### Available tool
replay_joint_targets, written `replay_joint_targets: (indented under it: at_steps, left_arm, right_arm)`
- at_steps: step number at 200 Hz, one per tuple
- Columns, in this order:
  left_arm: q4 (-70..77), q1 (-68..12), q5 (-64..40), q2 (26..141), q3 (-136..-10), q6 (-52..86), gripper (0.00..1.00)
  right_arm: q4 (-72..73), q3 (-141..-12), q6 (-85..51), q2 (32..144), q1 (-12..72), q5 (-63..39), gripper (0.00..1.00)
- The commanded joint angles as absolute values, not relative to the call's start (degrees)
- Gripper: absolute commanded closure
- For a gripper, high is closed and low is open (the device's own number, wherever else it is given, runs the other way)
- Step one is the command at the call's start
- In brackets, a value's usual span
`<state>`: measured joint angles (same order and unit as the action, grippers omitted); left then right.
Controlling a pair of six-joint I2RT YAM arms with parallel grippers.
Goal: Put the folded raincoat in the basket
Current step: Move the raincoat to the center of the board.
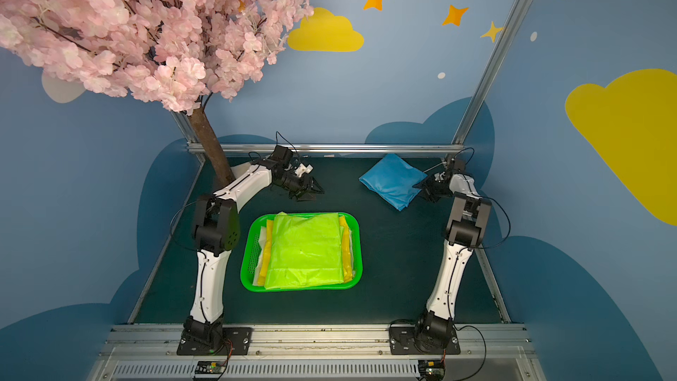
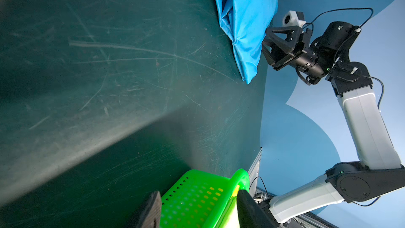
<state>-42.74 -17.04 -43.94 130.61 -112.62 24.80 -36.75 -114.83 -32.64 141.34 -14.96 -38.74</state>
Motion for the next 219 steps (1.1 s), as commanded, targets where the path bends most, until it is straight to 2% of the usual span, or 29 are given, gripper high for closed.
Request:
replay_joint_targets:
  at_steps: [1, 25, 66, 141, 219]
  left_arm:
    - [-42.97, -17.14, -44.25, 127.88, -111.98, 23.50, 0.41]
    - [-42.89, -17.11, -44.18, 127.73, -111.79, 23.78, 0.41]
    - [-41.69, -17.09, -48.69, 127.47, -111.63, 26.54, 0.41]
    - [-41.76, -17.30, -49.67, 126.90, -112.07, 31.88, 0.41]
    - [-43.11, -17.71, -47.19, 126.67, -110.70, 31.74, 0.41]
  right_arm:
    - [-36.43, -116.50, -33.05, 145.12, -13.68, -38.54, 0.66]
    - [-36.32, -118.07, -33.38, 146.16, -13.59, -38.71, 0.81]
    - [-35.00, -119.42, -34.34, 144.53, -12.06, -35.70, 0.90]
    - [-31.11, -122.67, -40.23, 146.11, -12.20, -32.67, 0.96]
    - [-23.63, -122.59, -48.02, 147.80, -19.53, -30.68, 1.00]
